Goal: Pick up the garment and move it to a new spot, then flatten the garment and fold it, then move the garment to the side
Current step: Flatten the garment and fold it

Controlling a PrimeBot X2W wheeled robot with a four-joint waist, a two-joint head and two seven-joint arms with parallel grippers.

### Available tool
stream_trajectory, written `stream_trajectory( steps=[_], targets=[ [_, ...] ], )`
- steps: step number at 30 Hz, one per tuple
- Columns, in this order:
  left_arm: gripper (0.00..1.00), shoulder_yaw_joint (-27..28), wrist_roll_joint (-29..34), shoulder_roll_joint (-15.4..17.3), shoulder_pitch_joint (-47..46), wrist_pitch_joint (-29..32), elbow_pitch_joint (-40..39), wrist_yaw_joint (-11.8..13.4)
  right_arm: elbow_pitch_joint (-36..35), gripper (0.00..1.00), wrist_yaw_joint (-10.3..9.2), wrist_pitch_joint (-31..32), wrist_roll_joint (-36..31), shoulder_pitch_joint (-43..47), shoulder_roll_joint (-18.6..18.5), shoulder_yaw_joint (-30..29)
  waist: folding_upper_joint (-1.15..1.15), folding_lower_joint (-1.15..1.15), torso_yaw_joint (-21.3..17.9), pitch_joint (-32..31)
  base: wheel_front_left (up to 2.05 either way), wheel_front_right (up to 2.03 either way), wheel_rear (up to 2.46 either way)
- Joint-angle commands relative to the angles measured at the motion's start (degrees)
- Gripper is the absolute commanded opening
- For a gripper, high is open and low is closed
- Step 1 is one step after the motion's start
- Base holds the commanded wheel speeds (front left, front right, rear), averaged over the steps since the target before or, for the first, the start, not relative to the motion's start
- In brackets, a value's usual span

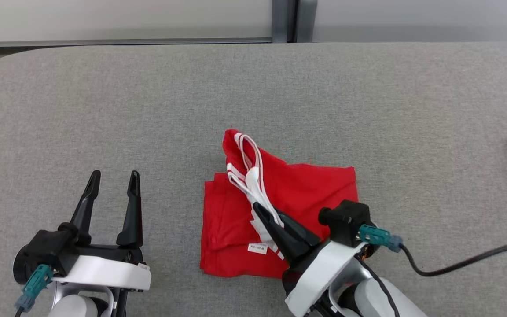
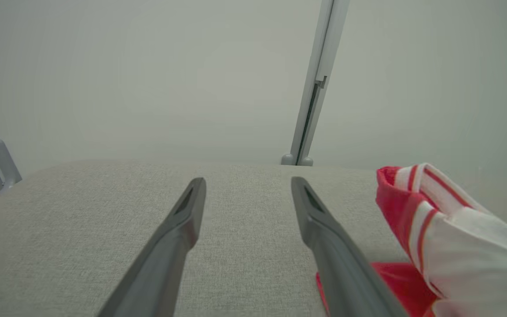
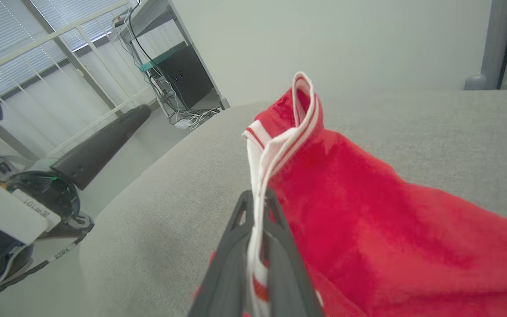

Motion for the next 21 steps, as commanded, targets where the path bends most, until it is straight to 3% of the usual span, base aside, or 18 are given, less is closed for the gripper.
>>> stream_trajectory(
  steps=[1, 8, 9, 10, 11, 17, 21],
  targets=[
    [1.0, -0.1, 0.2, -0.2, -1.4, -0.1, 0.4, -0.4, 3.4, 0.0, -0.02, -1.7, 2.4, -1.5, 0.2, 1.8, 0.0, 0.0, 1.0, 0.8, 0.0, 0.0, 0.0],
    [1.0, 0.0, 0.4, -0.6, -2.2, 0.0, 1.3, -0.9, 11.7, 0.0, -0.02, -5.8, 7.5, -5.4, 0.4, 6.1, 0.0, 0.0, 2.0, 1.8, 0.0, 0.0, 0.0],
    [1.0, 0.1, 0.5, -0.7, -2.3, 0.0, 1.5, -1.0, 12.4, 0.16, -0.02, -6.4, 7.9, -6.0, 0.4, 6.8, 0.0, 0.0, 2.0, 1.9, 0.0, 0.0, 0.0],
    [1.0, 0.1, 0.6, -0.8, -2.3, 0.0, 1.6, -1.1, 12.8, 0.44, -0.02, -7.4, 8.1, -6.7, 0.4, 7.6, 0.0, 0.0, 2.0, 2.0, 0.0, 0.0, 0.0],
    [1.0, 0.2, 0.7, -0.8, -2.3, 0.0, 1.7, -1.1, 13.0, 1.0, -0.02, -8.3, 8.7, -7.1, 0.5, 8.2, 0.0, 0.0, 1.9, 2.0, 0.0, 0.0, 0.0],
    [1.0, 1.0, 1.3, -0.5, -2.1, 0.0, 2.1, -1.1, 9.7, 1.0, -0.03, -16.7, 4.6, -9.9, 0.3, 7.5, 0.0, 0.0, 0.5, 1.7, 0.0, 0.0, 0.0],
    [1.0, 2.1, 1.7, 0.1, -1.5, -0.1, 1.8, -0.7, 5.5, 1.0, -0.03, -19.4, -0.7, -7.5, -2.7, -1.8, 0.0, 0.0, -1.2, 1.0, 0.0, 0.0, 0.0]
  ],
)
